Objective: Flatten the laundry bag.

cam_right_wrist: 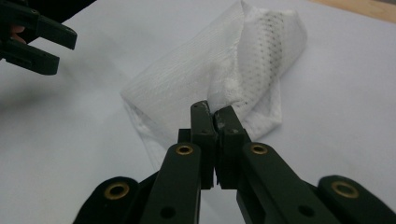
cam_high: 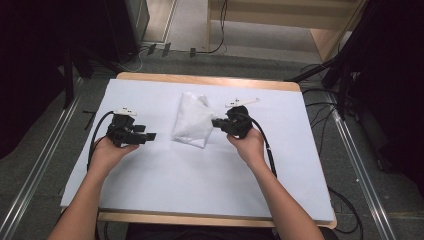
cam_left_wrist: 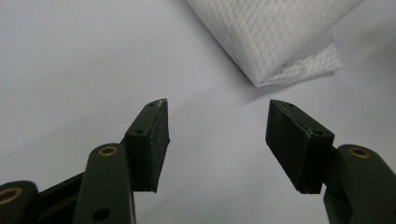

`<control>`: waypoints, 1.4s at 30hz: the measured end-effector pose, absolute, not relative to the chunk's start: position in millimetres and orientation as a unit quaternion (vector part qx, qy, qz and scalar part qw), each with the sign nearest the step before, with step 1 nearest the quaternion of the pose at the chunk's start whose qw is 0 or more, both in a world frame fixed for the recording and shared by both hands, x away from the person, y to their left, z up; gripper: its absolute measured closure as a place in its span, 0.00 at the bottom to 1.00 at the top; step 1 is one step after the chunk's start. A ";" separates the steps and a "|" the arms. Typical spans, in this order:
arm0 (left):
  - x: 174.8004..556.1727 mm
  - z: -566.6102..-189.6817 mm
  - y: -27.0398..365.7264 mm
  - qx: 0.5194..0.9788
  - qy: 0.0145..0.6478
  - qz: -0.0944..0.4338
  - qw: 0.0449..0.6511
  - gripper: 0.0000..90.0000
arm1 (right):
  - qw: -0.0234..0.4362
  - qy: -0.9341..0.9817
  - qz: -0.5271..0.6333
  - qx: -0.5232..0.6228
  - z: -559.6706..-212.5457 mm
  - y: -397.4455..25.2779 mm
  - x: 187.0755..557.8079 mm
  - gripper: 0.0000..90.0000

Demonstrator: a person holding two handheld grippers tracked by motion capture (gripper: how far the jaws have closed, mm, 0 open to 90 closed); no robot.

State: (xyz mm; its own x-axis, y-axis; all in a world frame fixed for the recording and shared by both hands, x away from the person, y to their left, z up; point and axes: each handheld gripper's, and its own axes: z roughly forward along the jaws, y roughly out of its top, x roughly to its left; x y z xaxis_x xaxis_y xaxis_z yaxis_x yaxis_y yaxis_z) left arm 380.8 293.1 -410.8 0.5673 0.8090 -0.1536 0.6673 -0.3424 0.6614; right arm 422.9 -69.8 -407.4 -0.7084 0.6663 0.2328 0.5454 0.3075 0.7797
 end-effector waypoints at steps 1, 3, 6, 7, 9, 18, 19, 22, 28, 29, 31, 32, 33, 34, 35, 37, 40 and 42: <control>380.2 -410.9 294.4 0.811 0.456 0.102 0.352 0.45 | 0.067 0.807 0.453 0.373 -404.4 -65.8 423.6 1.00; 378.9 -411.1 297.0 0.810 0.460 0.103 0.349 0.45 | 0.069 0.811 0.454 0.363 -398.4 -57.1 425.2 1.00; 378.2 -411.7 299.9 0.808 0.464 0.103 0.349 0.45 | 0.071 0.817 0.453 0.350 -392.7 -45.8 427.6 1.00; 377.4 -412.1 301.6 0.808 0.464 0.103 0.348 0.45 | 0.072 0.820 0.452 0.344 -389.7 -35.1 430.4 1.00; 376.7 -412.3 302.4 0.808 0.466 0.103 0.347 0.45 | 0.070 0.823 0.451 0.339 -388.7 -24.4 434.5 1.00; 371.4 -413.7 310.0 0.802 0.476 0.103 0.347 0.45 | 0.058 0.836 0.439 0.323 -393.6 18.7 446.6 1.00; 370.8 -413.9 310.3 0.801 0.476 0.104 0.347 0.45 | 0.055 0.837 0.439 0.322 -394.7 22.7 448.1 1.00; 369.2 -413.8 312.1 0.802 0.477 0.103 0.345 0.45 | 0.049 0.841 0.435 0.319 -398.5 36.5 452.1 1.00; 366.4 -414.3 316.0 0.798 0.482 0.105 0.345 0.45 | 0.042 0.848 0.428 0.311 -402.9 59.8 456.0 1.00; 366.0 -414.4 316.4 0.798 0.483 0.104 0.345 0.45 | 0.041 0.849 0.428 0.308 -403.4 62.0 456.7 0.99; 365.3 -415.1 316.9 0.796 0.485 0.105 0.347 0.45 | 0.036 0.849 0.427 0.308 -403.5 67.8 457.3 0.96; 365.0 -415.2 317.5 0.797 0.484 0.104 0.347 0.45 | 0.034 0.850 0.429 0.303 -403.3 69.9 458.0 0.94; 365.0 -415.2 317.5 0.797 0.484 0.104 0.347 0.45 | 0.034 0.850 0.429 0.303 -403.3 69.9 458.0 0.94; 364.6 -415.5 318.0 0.796 0.485 0.102 0.346 0.45 | 0.031 0.853 0.427 0.297 -401.3 72.7 457.9 0.93; 364.4 -415.5 318.3 0.797 0.486 0.102 0.344 0.45 | 0.034 0.854 0.427 0.295 -399.9 73.3 457.7 0.90; 364.2 -415.8 318.4 0.795 0.487 0.102 0.346 0.45 | 0.029 0.851 0.433 0.294 -396.6 72.7 458.0 0.83; 364.0 -415.8 318.3 0.794 0.488 0.102 0.347 0.45 | 0.042 0.846 0.442 0.296 -389.0 66.6 458.2 0.72; 364.3 -415.9 318.4 0.797 0.486 0.101 0.345 0.45 | 0.040 0.841 0.447 0.301 -384.4 60.4 458.7 0.68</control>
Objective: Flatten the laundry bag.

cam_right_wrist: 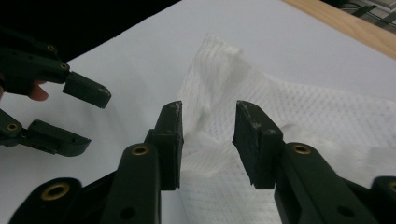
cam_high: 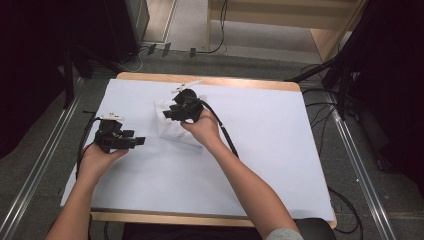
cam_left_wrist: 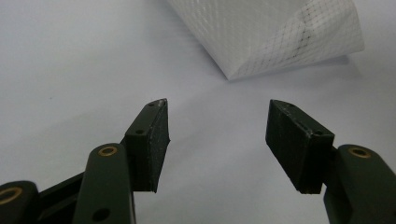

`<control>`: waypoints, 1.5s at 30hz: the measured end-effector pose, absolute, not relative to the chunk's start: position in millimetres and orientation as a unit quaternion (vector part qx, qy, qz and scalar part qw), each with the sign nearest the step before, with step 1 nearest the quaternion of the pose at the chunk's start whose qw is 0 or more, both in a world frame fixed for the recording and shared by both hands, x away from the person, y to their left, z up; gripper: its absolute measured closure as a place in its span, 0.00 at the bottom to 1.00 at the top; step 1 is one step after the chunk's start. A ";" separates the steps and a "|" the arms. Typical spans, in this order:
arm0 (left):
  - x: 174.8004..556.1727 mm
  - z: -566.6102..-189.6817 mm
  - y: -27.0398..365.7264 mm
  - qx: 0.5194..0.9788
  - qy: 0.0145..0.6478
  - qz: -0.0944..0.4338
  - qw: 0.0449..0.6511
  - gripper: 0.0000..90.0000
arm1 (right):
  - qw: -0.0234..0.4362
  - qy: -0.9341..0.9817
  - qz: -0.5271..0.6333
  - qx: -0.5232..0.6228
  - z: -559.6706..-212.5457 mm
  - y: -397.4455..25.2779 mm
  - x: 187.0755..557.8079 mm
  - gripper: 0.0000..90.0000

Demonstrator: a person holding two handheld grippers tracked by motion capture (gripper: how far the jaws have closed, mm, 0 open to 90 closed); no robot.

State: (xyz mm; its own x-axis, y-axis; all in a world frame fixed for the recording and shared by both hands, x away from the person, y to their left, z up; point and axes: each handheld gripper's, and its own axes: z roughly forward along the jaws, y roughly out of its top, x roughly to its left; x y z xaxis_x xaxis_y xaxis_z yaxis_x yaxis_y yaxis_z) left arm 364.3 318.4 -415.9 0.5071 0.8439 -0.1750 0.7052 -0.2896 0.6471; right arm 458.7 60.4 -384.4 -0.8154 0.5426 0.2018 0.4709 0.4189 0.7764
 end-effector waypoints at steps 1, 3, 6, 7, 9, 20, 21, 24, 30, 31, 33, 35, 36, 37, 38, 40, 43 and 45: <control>364.5 -416.2 318.1 0.797 0.486 0.101 0.344 0.45 | 0.039 0.838 0.451 0.304 -382.1 56.3 459.2 0.67; 364.7 -416.5 317.7 0.797 0.486 0.101 0.343 0.45 | 0.042 0.836 0.453 0.307 -377.9 47.5 460.2 0.67; 364.8 -416.5 317.6 0.797 0.487 0.101 0.343 0.45 | 0.049 0.835 0.450 0.313 -375.8 33.7 462.4 0.67; 364.8 -416.4 317.6 0.797 0.487 0.101 0.343 0.45 | 0.051 0.835 0.446 0.318 -376.2 29.0 463.3 0.67; 364.8 -416.5 317.7 0.796 0.487 0.101 0.344 0.45 | 0.053 0.834 0.444 0.324 -379.2 19.9 465.6 0.67; 365.5 -417.3 318.0 0.794 0.489 0.099 0.347 0.45 | 0.063 0.825 0.421 0.371 -402.9 -22.9 478.6 0.68; 365.7 -417.2 318.0 0.793 0.490 0.100 0.348 0.45 | 0.066 0.824 0.415 0.381 -407.3 -29.2 482.1 0.68; 366.1 -417.2 317.7 0.794 0.488 0.100 0.347 0.45 | 0.070 0.822 0.409 0.390 -411.6 -34.9 485.4 0.67; 367.1 -417.6 316.8 0.794 0.487 0.098 0.350 0.45 | 0.080 0.818 0.403 0.403 -420.8 -39.7 494.5 0.62; 367.4 -417.5 316.7 0.795 0.487 0.098 0.349 0.45 | 0.078 0.813 0.403 0.413 -426.5 -40.5 499.1 0.58; 368.1 -418.2 316.3 0.795 0.487 0.096 0.350 0.45 | 0.078 0.809 0.406 0.418 -431.7 -40.5 503.1 0.56; 368.8 -418.6 316.2 0.795 0.486 0.095 0.350 0.45 | 0.076 0.806 0.408 0.423 -437.6 -39.9 507.8 0.52; 369.0 -418.6 316.2 0.796 0.485 0.095 0.350 0.45 | 0.078 0.805 0.403 0.427 -440.2 -38.9 509.9 0.50; 369.1 -418.5 316.0 0.795 0.486 0.095 0.351 0.45 | 0.079 0.806 0.400 0.430 -442.8 -37.9 512.1 0.48; 369.3 -418.7 316.0 0.795 0.485 0.094 0.351 0.45 | 0.080 0.805 0.398 0.431 -445.2 -37.2 513.9 0.48; 369.7 -419.2 315.5 0.794 0.486 0.094 0.352 0.45 | 0.078 0.802 0.402 0.435 -450.5 -36.6 517.7 0.47; 370.3 -419.5 315.1 0.796 0.485 0.093 0.350 0.45 | 0.070 0.801 0.400 0.439 -458.4 -34.8 521.4 0.50; 370.4 -419.5 315.1 0.796 0.485 0.093 0.350 0.45 | 0.057 0.801 0.399 0.443 -462.8 -32.7 522.1 0.58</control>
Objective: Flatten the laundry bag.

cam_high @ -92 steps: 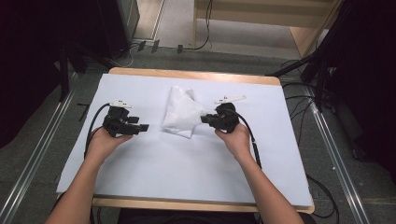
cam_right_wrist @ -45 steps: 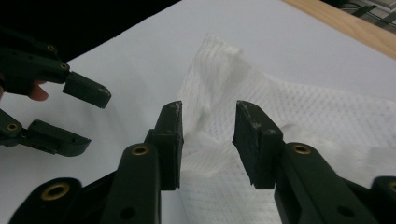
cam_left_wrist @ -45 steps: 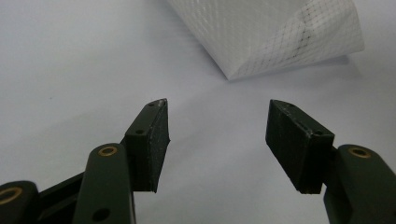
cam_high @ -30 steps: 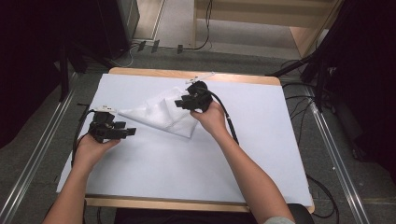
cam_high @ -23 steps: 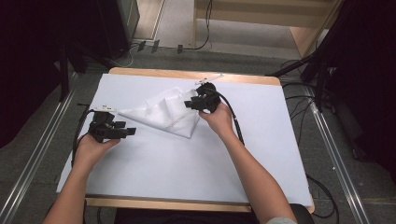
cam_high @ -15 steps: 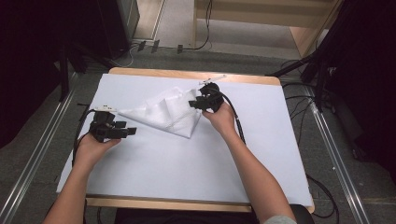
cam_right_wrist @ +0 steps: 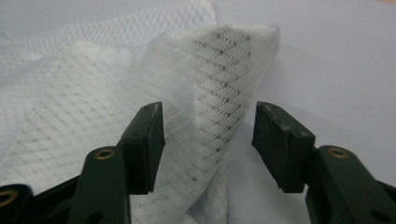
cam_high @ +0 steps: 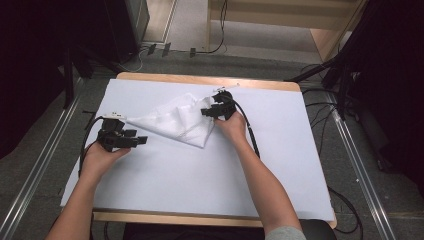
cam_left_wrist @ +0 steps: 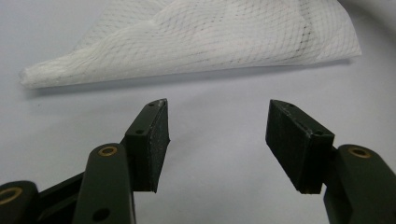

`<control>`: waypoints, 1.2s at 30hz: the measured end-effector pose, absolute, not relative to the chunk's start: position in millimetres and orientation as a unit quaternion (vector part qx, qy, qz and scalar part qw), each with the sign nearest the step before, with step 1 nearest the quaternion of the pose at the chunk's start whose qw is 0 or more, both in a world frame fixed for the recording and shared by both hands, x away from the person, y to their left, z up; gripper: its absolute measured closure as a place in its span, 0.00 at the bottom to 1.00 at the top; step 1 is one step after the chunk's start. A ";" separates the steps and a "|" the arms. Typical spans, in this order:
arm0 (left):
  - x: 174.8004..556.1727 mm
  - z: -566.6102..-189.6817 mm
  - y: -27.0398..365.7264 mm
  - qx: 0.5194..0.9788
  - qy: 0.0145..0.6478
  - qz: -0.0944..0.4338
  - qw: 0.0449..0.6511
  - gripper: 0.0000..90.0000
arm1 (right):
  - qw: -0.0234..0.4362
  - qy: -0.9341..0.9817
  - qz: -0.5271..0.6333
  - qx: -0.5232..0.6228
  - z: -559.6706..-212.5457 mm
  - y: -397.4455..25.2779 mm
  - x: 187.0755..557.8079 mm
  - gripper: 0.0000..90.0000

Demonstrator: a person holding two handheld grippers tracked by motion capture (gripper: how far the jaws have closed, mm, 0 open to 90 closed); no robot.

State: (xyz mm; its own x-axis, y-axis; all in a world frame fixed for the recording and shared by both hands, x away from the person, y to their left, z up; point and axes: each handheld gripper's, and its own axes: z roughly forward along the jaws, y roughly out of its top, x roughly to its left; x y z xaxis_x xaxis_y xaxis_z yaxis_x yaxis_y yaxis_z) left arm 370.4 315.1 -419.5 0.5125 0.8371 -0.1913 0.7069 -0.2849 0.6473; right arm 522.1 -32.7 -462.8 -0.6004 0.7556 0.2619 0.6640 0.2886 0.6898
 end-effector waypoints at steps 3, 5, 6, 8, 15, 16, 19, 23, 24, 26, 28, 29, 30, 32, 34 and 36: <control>370.4 -419.6 315.3 0.796 0.486 0.093 0.350 0.45 | 0.059 0.809 0.391 0.434 -466.2 -28.7 521.2 0.72; 370.5 -419.5 316.1 0.796 0.486 0.093 0.349 0.45 | 0.066 0.814 0.389 0.425 -465.0 -25.8 519.1 0.83; 370.5 -419.5 316.3 0.795 0.486 0.093 0.350 0.45 | 0.069 0.816 0.387 0.423 -463.0 -24.7 517.7 0.87; 370.4 -419.4 316.7 0.796 0.486 0.093 0.350 0.45 | 0.075 0.818 0.392 0.415 -458.5 -23.7 515.9 0.94; 370.2 -418.7 317.0 0.795 0.487 0.091 0.350 0.45 | 0.073 0.813 0.412 0.405 -435.6 -29.5 506.3 0.95; 370.2 -418.7 317.0 0.795 0.487 0.091 0.350 0.45 | 0.073 0.813 0.412 0.405 -435.6 -29.5 506.3 0.95; 369.6 -417.8 316.9 0.792 0.489 0.093 0.353 0.45 | 0.072 0.815 0.421 0.392 -420.5 -31.7 496.9 0.95; 369.3 -416.8 319.0 0.789 0.491 0.092 0.358 0.45 | 0.071 0.816 0.438 0.371 -407.9 -31.2 484.0 0.95; 369.3 -416.2 319.9 0.788 0.492 0.091 0.359 0.45 | 0.070 0.817 0.441 0.365 -405.7 -30.6 480.3 0.95; 369.1 -415.9 320.4 0.785 0.495 0.091 0.360 0.45 | 0.070 0.818 0.444 0.359 -404.1 -29.8 476.4 0.95; 369.0 -414.7 321.7 0.783 0.499 0.091 0.361 0.45 | 0.066 0.821 0.451 0.344 -401.0 -27.8 464.4 0.95; 368.9 -414.0 322.8 0.781 0.500 0.090 0.362 0.45 | 0.066 0.821 0.451 0.344 -401.0 -27.8 464.4 0.95; 369.0 -413.4 323.5 0.781 0.501 0.090 0.362 0.45 | 0.066 0.821 0.456 0.338 -400.4 -27.3 459.9 0.95; 368.9 -412.2 325.2 0.780 0.502 0.091 0.362 0.46 | 0.060 0.822 0.460 0.330 -399.7 -26.5 450.8 0.95; 368.9 -411.8 325.7 0.778 0.504 0.091 0.363 0.46 | 0.058 0.822 0.461 0.330 -399.9 -26.2 447.6 0.95; 368.8 -411.8 326.1 0.777 0.505 0.092 0.364 0.46 | 0.054 0.822 0.465 0.325 -400.8 -26.8 441.2 0.95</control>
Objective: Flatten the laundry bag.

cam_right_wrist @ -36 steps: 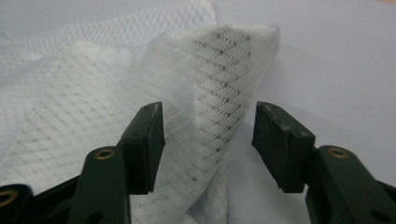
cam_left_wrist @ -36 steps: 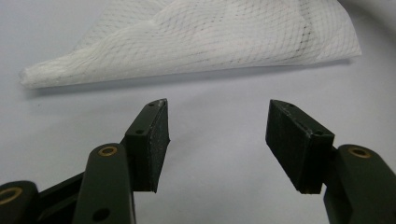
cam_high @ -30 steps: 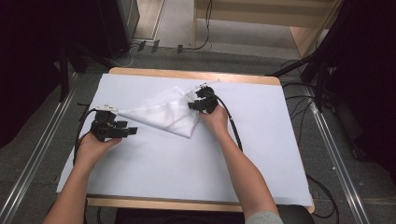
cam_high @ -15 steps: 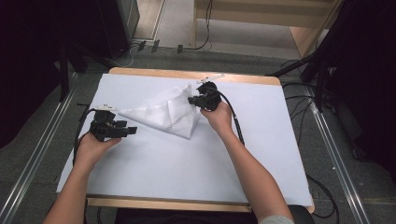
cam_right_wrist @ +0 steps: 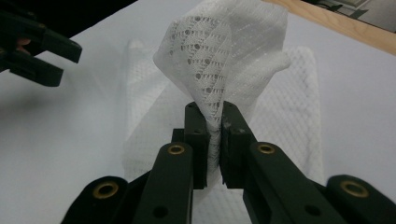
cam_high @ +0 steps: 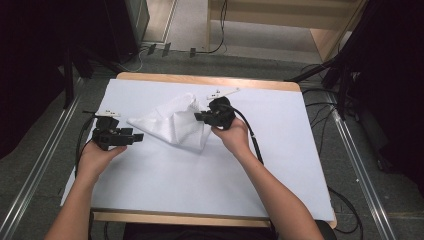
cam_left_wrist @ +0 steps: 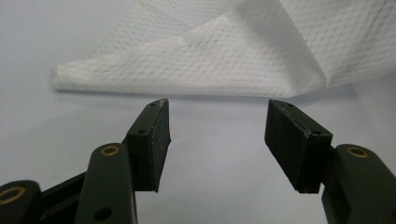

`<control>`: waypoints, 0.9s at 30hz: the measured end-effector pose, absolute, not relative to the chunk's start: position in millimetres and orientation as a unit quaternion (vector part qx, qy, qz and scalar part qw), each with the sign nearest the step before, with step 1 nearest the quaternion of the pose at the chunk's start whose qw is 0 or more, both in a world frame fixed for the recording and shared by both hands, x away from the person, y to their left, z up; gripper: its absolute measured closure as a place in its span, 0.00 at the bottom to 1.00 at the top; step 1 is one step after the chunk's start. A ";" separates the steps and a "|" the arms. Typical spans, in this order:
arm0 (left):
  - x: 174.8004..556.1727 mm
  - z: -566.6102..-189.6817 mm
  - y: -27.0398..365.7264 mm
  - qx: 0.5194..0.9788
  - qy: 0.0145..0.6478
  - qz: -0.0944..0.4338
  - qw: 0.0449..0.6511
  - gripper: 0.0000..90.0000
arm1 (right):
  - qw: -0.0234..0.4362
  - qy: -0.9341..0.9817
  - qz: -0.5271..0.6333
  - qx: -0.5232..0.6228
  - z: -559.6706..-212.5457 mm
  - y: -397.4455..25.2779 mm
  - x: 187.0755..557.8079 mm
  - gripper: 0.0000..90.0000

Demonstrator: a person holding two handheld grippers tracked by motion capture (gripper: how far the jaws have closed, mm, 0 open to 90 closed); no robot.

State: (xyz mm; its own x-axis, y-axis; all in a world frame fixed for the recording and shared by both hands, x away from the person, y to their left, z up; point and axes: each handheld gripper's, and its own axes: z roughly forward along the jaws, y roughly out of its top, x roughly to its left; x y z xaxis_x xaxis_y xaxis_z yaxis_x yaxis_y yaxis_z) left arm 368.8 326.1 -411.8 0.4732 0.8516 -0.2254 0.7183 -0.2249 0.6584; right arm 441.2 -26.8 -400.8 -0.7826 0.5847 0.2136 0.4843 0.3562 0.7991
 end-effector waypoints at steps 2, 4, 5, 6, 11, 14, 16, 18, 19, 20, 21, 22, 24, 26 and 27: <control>369.0 -412.3 325.9 0.776 0.506 0.091 0.365 0.46 | 0.053 0.823 0.466 0.321 -402.0 -28.4 433.1 0.95; 369.0 -412.2 325.8 0.777 0.506 0.092 0.363 0.46 | 0.050 0.823 0.467 0.319 -402.7 -29.0 430.3 0.95; 369.0 -412.1 325.7 0.777 0.505 0.092 0.363 0.46 | 0.047 0.825 0.467 0.314 -404.7 -30.4 423.4 0.95; 368.8 -411.8 325.5 0.777 0.505 0.092 0.363 0.46 | 0.047 0.826 0.467 0.313 -405.6 -30.9 420.9 0.95; 368.8 -411.5 324.8 0.777 0.505 0.093 0.364 0.46 | 0.040 0.829 0.467 0.307 -410.6 -32.5 408.6 0.95; 369.0 -411.5 323.6 0.778 0.504 0.094 0.363 0.46 | 0.034 0.830 0.467 0.302 -415.1 -32.1 398.3 0.94; 369.2 -411.3 323.2 0.779 0.504 0.094 0.362 0.46 | 0.028 0.832 0.466 0.299 -418.1 -30.0 392.7 0.95; 369.2 -411.2 323.0 0.778 0.504 0.094 0.363 0.46 | 0.027 0.833 0.467 0.296 -419.3 -28.6 390.9 0.95; 369.5 -410.9 323.5 0.779 0.503 0.095 0.363 0.46 | 0.022 0.833 0.469 0.292 -422.8 -25.2 385.4 0.94; 369.6 -410.6 323.9 0.779 0.503 0.094 0.363 0.46 | 0.021 0.835 0.468 0.290 -424.1 -23.7 383.8 0.94; 369.7 -410.1 324.4 0.779 0.503 0.093 0.363 0.46 | 0.019 0.837 0.467 0.287 -426.1 -21.9 382.2 0.94; 369.7 -410.0 324.8 0.778 0.504 0.093 0.365 0.46 | 0.014 0.837 0.466 0.287 -427.5 -20.5 380.4 0.94; 369.9 -410.1 324.8 0.775 0.505 0.094 0.368 0.46 | 0.012 0.839 0.465 0.283 -430.3 -18.2 377.7 0.94; 370.5 -409.7 325.9 0.776 0.504 0.094 0.366 0.46 | 0.007 0.840 0.463 0.283 -432.1 -16.6 375.2 0.94; 370.6 -409.7 326.0 0.776 0.504 0.094 0.366 0.46 | 0.003 0.840 0.463 0.284 -433.1 -15.9 374.4 0.94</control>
State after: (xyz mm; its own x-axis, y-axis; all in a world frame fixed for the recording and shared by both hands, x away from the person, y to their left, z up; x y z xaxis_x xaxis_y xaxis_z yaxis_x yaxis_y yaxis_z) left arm 370.6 326.0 -409.7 0.4735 0.8519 -0.2239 0.7146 -0.2230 0.6630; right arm 374.4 -15.9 -433.1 -0.8385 0.4798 0.2581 0.4743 0.4097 0.7792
